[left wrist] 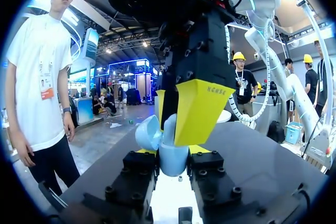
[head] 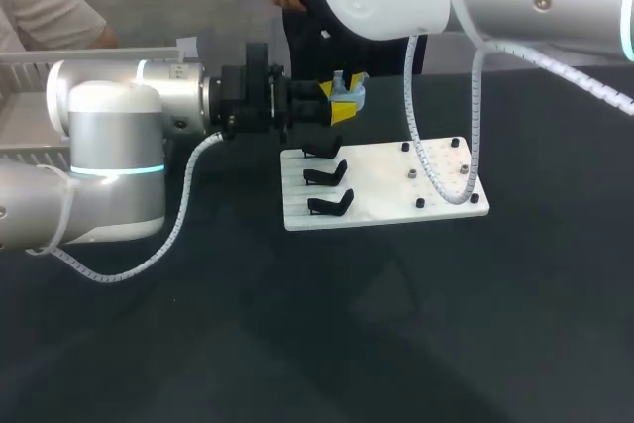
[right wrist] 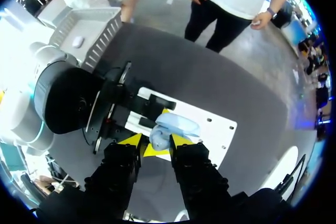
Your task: Pick up each earbud case from the left stands, insert the matching earbuds, close the lid, and place the case in the box.
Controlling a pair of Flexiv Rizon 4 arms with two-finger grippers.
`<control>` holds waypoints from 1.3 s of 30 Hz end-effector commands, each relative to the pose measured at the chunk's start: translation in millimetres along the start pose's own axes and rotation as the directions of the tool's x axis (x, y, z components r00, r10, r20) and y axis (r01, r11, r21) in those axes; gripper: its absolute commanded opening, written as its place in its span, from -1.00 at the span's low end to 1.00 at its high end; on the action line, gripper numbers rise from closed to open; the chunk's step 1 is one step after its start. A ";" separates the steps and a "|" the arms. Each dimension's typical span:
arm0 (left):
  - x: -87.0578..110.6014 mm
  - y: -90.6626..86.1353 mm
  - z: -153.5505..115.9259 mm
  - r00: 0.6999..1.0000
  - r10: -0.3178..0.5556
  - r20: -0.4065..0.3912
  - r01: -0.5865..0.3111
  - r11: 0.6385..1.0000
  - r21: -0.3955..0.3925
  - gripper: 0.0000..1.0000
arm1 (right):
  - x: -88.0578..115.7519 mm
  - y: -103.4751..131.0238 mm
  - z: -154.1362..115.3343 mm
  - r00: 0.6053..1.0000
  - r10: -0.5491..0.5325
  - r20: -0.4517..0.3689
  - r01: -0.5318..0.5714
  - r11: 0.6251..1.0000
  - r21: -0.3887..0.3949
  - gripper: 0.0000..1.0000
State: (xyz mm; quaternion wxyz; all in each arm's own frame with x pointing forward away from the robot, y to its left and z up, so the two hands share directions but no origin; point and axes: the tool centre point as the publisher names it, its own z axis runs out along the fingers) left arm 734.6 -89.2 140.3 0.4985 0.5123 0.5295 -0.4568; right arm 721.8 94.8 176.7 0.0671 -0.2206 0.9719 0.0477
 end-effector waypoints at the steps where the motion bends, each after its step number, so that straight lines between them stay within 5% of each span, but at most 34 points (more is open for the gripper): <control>1: 0.8 -2.4 -0.9 1.000 0.004 0.005 -0.004 1.000 -0.005 -1.00 | -1.9 -0.5 -0.6 1.000 0.004 -0.008 -0.004 1.000 0.000 -0.31; 24: 0.8 -2.4 -0.9 1.000 0.004 0.005 -0.004 1.000 -0.005 -1.00 | -2.9 2.1 -13.4 0.996 0.090 -0.030 -0.089 0.996 0.028 -0.19; 31: 0.8 -2.4 -0.9 1.000 0.004 0.005 -0.004 1.000 -0.005 -1.00 | -12.6 -0.7 -25.7 0.992 0.114 0.057 -0.115 0.993 0.019 -0.22; 39: 0.8 -2.4 -0.9 1.000 0.004 0.005 -0.004 1.000 -0.005 -1.00 | -43.5 -31.0 -19.4 0.966 0.197 0.167 -0.206 0.978 0.040 -0.24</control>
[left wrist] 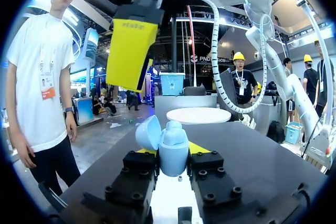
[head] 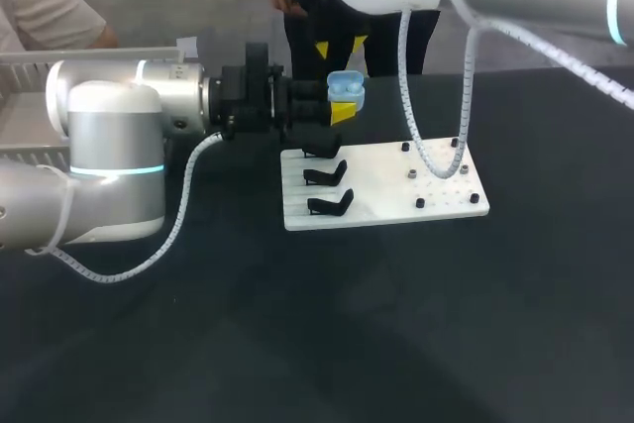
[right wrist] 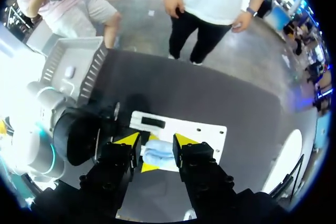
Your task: Pick up each earbud case from the left stands, insert the matching earbuds, close the lid, and place the case in the box.
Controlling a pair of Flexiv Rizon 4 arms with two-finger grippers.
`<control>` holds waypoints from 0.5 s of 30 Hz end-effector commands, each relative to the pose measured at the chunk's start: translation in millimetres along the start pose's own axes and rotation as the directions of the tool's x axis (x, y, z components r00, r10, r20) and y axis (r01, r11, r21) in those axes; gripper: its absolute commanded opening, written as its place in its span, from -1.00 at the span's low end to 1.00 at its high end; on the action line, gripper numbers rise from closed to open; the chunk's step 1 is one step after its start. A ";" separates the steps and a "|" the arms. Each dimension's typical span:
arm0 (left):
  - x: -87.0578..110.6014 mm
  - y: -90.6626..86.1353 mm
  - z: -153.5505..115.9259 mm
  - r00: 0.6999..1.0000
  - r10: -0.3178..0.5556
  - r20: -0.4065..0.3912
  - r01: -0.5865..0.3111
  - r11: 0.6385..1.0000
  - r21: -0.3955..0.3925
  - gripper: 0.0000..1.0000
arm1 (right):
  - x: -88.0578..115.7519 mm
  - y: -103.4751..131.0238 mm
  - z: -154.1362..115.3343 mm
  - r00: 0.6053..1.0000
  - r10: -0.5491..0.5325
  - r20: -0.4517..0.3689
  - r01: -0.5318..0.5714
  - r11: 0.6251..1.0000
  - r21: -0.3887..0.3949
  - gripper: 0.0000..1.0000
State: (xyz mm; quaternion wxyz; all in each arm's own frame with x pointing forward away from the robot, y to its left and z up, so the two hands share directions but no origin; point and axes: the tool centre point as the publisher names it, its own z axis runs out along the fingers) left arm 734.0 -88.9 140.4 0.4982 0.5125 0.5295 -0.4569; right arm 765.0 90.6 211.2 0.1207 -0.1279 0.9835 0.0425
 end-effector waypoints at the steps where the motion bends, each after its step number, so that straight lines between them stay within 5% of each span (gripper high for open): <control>1: 0.9 -1.8 -0.6 1.000 0.004 0.005 -0.004 1.000 -0.006 -1.00 | -5.1 -12.9 15.0 0.998 0.029 0.049 -0.030 0.999 0.013 -0.23; 8: 0.9 -1.8 -0.6 1.000 0.004 0.005 -0.004 1.000 -0.006 -1.00 | -11.4 -26.4 32.1 0.997 0.063 0.034 -0.064 0.997 0.039 -0.31; 15: 0.9 -1.8 -0.6 1.000 0.004 0.005 -0.004 1.000 -0.006 -1.00 | 4.1 -28.8 34.7 0.997 0.077 0.014 -0.077 0.996 0.041 -0.25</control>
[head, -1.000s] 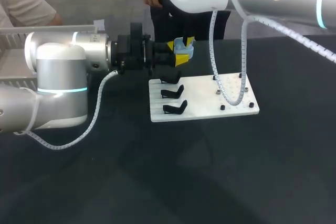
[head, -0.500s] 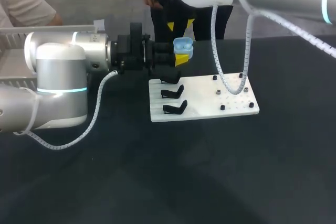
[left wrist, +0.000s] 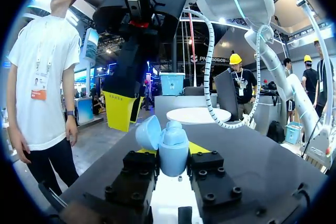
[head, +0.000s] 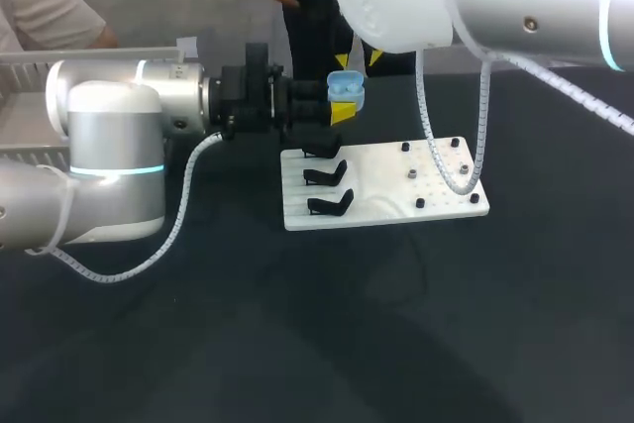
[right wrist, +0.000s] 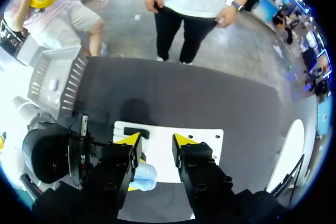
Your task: Pick up each earbud case from the left stands, insert the matching earbuds, close the lid, and place the case in the box.
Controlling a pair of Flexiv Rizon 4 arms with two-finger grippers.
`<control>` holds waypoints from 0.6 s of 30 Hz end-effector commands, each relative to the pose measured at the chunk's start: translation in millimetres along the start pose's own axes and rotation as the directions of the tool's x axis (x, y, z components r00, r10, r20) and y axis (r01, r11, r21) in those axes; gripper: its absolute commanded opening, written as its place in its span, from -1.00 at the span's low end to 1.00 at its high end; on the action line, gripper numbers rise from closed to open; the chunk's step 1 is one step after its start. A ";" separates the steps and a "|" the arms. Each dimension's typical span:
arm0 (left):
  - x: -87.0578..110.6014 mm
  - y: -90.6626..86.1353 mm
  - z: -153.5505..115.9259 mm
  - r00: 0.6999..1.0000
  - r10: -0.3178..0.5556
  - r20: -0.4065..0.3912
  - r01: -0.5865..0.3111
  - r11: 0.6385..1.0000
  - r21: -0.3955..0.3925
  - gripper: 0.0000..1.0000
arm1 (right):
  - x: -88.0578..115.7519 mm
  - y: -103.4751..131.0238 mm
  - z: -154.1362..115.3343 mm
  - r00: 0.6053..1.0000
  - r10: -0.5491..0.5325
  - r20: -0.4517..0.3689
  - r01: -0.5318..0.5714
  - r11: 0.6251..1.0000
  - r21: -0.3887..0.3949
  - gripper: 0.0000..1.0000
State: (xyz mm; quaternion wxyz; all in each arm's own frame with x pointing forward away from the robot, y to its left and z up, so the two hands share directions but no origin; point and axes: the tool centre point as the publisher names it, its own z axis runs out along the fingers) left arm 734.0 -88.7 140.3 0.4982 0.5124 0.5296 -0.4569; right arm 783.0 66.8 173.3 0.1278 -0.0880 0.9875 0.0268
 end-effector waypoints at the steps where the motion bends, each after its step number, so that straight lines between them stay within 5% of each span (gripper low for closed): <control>1: 0.8 -1.8 -0.4 1.000 0.004 0.005 -0.004 1.000 -0.006 -1.00 | 9.5 0.5 -5.1 1.000 0.002 -0.001 -0.002 1.000 -0.003 -0.25; 18: 0.8 -1.8 -0.4 1.000 0.004 0.005 -0.004 1.000 -0.006 -1.00 | 35.0 7.6 -12.5 1.000 0.024 0.001 -0.024 0.999 -0.034 -0.24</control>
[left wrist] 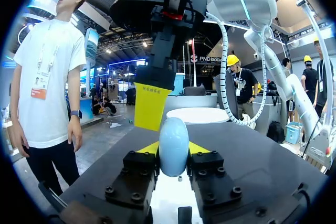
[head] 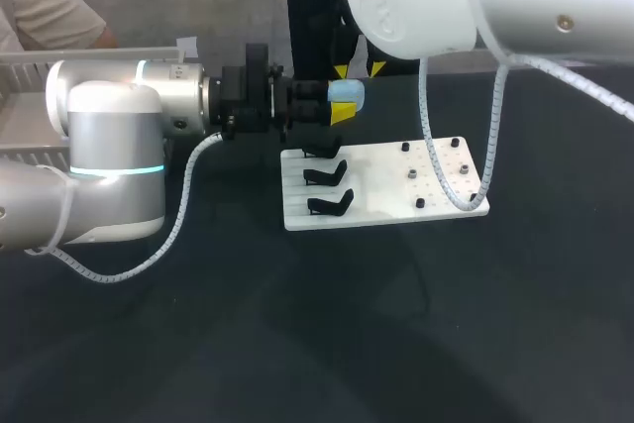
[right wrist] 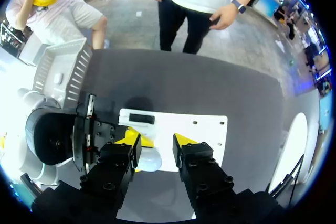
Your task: Pick up each earbud case from the left stands, insert the matching earbuds, close the lid, and place the case in the box.
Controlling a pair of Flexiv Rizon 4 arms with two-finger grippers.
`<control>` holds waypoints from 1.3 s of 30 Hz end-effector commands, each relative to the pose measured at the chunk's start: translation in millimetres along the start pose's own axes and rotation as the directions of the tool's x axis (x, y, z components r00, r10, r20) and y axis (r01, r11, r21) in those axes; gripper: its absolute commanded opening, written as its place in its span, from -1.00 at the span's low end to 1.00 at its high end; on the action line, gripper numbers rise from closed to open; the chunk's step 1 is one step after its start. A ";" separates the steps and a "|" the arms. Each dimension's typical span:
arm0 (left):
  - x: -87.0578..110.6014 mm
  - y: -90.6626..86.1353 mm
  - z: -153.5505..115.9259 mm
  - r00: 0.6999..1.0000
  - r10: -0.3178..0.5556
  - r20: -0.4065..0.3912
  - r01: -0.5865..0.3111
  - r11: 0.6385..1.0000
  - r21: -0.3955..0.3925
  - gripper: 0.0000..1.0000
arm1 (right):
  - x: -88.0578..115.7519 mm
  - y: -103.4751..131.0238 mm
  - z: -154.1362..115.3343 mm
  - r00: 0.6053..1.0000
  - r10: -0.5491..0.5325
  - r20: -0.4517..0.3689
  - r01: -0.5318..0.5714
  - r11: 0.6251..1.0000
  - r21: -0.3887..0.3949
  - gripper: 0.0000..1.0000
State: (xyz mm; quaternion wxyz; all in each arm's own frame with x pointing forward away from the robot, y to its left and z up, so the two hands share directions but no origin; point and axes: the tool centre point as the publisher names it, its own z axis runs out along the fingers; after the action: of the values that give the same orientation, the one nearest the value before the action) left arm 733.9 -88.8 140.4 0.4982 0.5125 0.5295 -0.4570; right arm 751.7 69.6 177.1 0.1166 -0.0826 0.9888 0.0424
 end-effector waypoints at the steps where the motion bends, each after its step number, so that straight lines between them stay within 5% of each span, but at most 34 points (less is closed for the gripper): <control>1: 0.8 -1.8 -0.5 1.000 0.004 0.005 -0.004 1.000 -0.006 -1.00 | 7.0 -1.3 -2.7 0.999 0.020 0.030 -0.019 1.000 -0.011 -0.24; 8: -10.1 1.9 -14.8 0.999 0.019 0.048 -0.018 0.999 -0.026 -1.00 | 11.6 -29.6 -27.7 0.974 0.165 0.155 -0.148 0.982 -0.119 -0.18; 14: -44.9 16.0 -72.7 0.992 0.112 0.062 -0.103 0.986 -0.133 -1.00 | 28.2 -59.9 -38.5 0.938 0.260 0.229 -0.229 0.962 -0.151 -0.09; 22: -62.0 32.7 -160.5 0.980 0.194 -0.052 -0.201 0.933 -0.298 -1.00 | 55.1 -78.8 -27.2 0.917 0.332 0.223 -0.305 0.941 -0.150 -0.01; 30: -50.6 39.3 -244.6 0.969 0.201 -0.144 -0.245 0.856 -0.455 -1.00 | 71.3 -71.8 -16.5 0.906 0.352 0.235 -0.315 0.932 -0.181 0.18; 39: -11.7 42.8 -297.2 0.969 0.145 -0.202 -0.235 0.799 -0.553 -1.00 | 76.2 -62.4 -14.8 0.906 0.363 0.218 -0.332 0.928 -0.169 0.26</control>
State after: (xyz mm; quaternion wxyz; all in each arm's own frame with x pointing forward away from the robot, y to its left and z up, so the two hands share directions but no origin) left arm 775.6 188.7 179.7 0.5936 0.4755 0.6047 -0.2364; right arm 689.4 -7.4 168.9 0.1950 0.0877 0.9666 0.1416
